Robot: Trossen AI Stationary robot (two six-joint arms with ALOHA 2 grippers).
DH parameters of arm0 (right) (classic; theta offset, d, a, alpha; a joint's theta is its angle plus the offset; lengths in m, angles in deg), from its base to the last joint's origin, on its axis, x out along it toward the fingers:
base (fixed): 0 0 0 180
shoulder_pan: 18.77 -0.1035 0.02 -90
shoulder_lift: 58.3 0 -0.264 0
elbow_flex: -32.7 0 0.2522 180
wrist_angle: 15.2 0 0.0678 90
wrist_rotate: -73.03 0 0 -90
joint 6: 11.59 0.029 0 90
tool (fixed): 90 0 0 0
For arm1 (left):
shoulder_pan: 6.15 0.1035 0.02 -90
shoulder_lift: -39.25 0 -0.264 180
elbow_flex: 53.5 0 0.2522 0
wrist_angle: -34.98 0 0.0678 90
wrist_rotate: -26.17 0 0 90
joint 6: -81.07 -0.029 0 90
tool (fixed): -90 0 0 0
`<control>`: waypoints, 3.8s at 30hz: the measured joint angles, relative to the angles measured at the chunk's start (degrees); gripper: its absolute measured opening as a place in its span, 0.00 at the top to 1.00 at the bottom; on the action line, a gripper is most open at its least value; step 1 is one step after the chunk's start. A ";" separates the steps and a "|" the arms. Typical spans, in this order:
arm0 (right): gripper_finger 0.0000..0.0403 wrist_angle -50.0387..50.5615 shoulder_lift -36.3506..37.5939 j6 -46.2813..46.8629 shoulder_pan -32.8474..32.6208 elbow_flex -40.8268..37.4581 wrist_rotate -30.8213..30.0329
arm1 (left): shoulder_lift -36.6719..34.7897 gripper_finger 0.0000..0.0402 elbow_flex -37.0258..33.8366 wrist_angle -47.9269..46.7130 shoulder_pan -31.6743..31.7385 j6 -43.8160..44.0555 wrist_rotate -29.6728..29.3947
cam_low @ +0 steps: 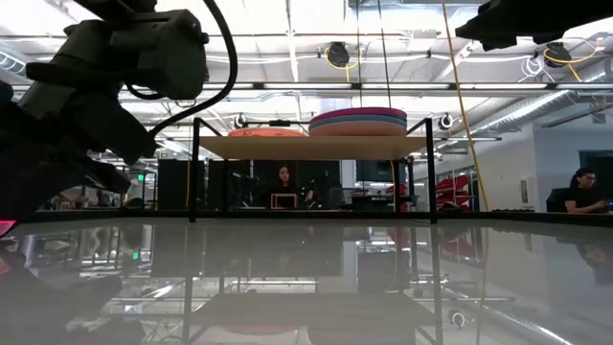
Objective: Place and stack plates onto a shelf
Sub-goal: Stack the small pink plate on top of the small pink plate on the shelf, then return to Home Position
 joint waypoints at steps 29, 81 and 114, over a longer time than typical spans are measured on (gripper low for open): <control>0.72 0.12 -0.02 -0.06 0.00 0.00 -0.03 | -21.05 1.00 27.88 -4.40 14.45 -2.22 -40.98; 0.72 1.46 -0.02 1.49 0.00 0.00 -0.01 | -20.26 0.80 33.44 1.34 53.30 8.86 -24.95; 0.72 5.50 41.31 -4.91 -0.02 -5.40 4.51 | -67.56 0.80 -20.55 52.29 25.31 -0.09 -33.97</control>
